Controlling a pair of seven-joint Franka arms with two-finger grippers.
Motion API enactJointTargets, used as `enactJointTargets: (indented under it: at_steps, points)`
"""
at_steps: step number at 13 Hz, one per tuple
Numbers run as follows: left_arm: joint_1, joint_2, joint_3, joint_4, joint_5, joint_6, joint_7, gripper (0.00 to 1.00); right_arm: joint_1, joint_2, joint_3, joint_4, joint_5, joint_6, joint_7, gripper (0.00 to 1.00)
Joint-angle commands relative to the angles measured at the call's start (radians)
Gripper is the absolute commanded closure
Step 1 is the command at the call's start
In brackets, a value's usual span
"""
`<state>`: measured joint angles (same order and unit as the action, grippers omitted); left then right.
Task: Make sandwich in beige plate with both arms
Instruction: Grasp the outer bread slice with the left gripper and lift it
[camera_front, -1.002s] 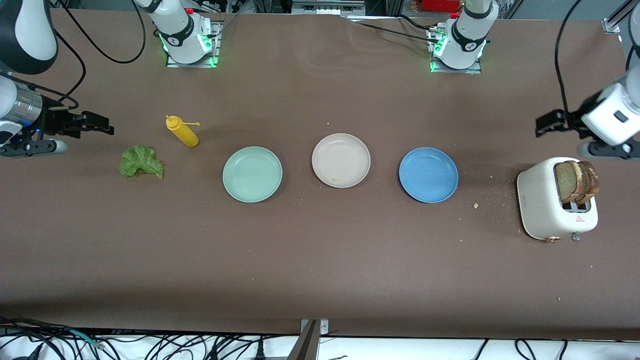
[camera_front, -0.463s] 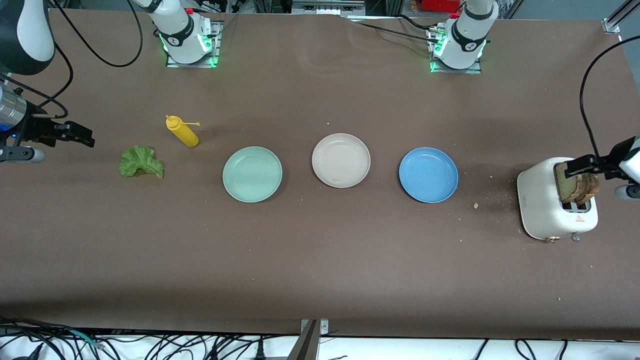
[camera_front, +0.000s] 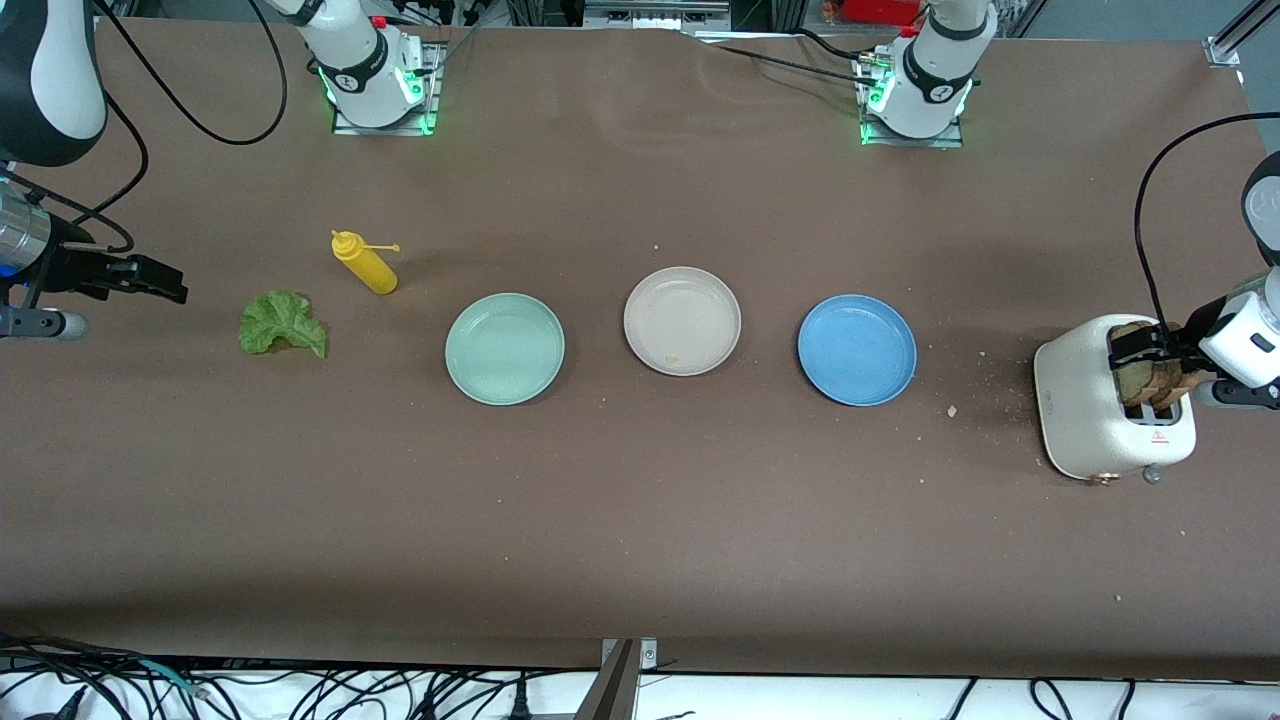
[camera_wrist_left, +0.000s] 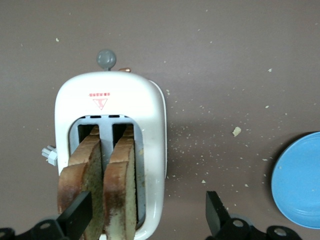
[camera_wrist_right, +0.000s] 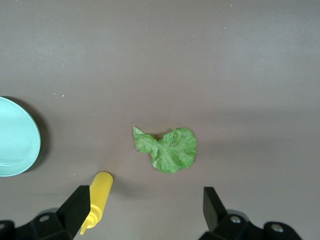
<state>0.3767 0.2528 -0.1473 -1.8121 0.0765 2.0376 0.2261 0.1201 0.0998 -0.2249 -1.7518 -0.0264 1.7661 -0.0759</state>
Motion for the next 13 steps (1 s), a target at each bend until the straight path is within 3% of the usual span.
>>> enactJointTargets:
  at_steps: [1, 2, 3, 4, 5, 9, 13]
  points:
    - [0.028, -0.058, -0.014, -0.107, 0.017, 0.064, 0.012, 0.00, 0.001, 0.008, 0.004, 0.026, -0.012, -0.025, 0.018, 0.00]
    - [0.039, -0.066, -0.015, -0.145, 0.017, 0.103, 0.012, 0.00, 0.001, 0.008, 0.004, 0.026, -0.012, -0.025, 0.018, 0.00]
    - [0.044, -0.075, -0.015, -0.177, 0.017, 0.139, 0.012, 0.17, 0.001, 0.008, 0.004, 0.026, -0.013, -0.025, 0.018, 0.00]
    - [0.044, -0.076, -0.015, -0.177, 0.023, 0.138, 0.016, 0.70, 0.001, 0.008, 0.004, 0.026, -0.012, -0.027, 0.018, 0.00]
    - [0.044, -0.078, -0.017, -0.171, 0.037, 0.128, 0.016, 1.00, 0.001, 0.008, 0.004, 0.026, -0.012, -0.027, 0.016, 0.00]
    - [0.042, -0.087, -0.025, -0.122, 0.088, 0.070, 0.013, 1.00, 0.001, 0.008, 0.004, 0.026, -0.012, -0.027, 0.018, 0.00]
    - [0.031, -0.089, -0.028, 0.029, 0.135, -0.110, 0.013, 1.00, 0.001, 0.008, 0.004, 0.026, -0.012, -0.027, 0.016, 0.00]
